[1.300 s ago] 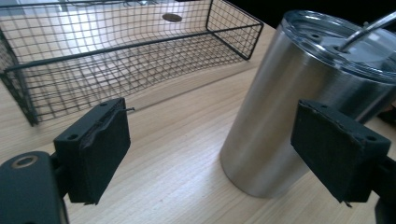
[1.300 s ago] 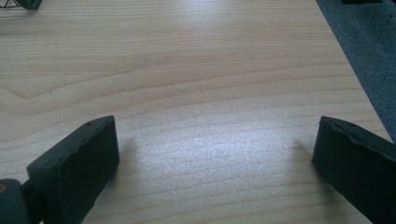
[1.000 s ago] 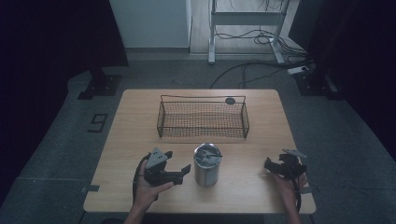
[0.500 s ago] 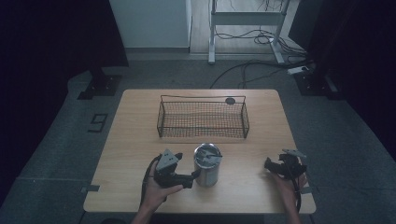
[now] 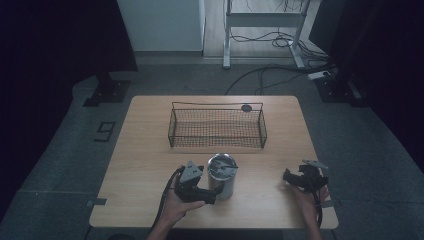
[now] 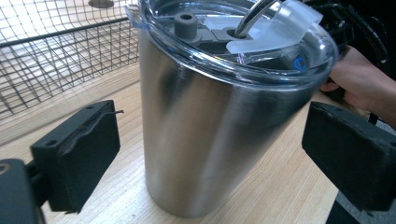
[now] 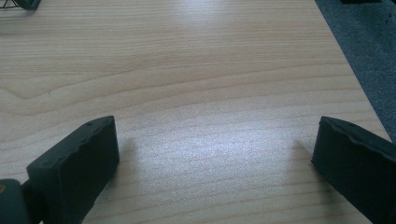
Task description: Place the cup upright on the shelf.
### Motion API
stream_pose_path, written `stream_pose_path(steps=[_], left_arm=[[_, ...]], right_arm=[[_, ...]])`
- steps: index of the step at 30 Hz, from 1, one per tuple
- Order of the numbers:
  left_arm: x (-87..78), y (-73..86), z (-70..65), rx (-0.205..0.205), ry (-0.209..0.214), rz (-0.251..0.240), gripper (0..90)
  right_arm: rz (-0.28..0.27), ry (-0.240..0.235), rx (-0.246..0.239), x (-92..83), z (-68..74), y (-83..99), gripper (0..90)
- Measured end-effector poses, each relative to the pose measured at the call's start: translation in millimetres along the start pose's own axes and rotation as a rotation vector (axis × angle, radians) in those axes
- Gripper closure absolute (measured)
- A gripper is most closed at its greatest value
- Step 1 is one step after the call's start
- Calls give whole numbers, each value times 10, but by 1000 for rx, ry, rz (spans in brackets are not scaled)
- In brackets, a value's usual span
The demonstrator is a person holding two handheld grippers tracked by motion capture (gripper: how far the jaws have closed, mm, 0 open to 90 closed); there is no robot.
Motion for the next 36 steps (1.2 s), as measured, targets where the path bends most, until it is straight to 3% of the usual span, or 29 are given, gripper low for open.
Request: stream_pose_path(steps=[7,20,26,36], left_arm=[[108,-12,3,-3,4,13,15],[414,-61,31,11,-70,38,6],[455,-66,44,20,-78,30,14],[438,-68,30,75,-85,22,34]], right_arm=[[0,0,0,0,0,0,5],[0,0,0,0,0,0,5],[0,0,0,0,0,0,5],[0,0,0,0,0,0,5]])
Point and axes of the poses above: each handheld gripper's, and its own axes: x roughly forward along the jaws, y roughly out of its underside, z roughly to its left, the point moved 7 cm from there along x, roughly forward along the jaws, and after that the axes turned 13 degrees about y, right-handed, at the moved point
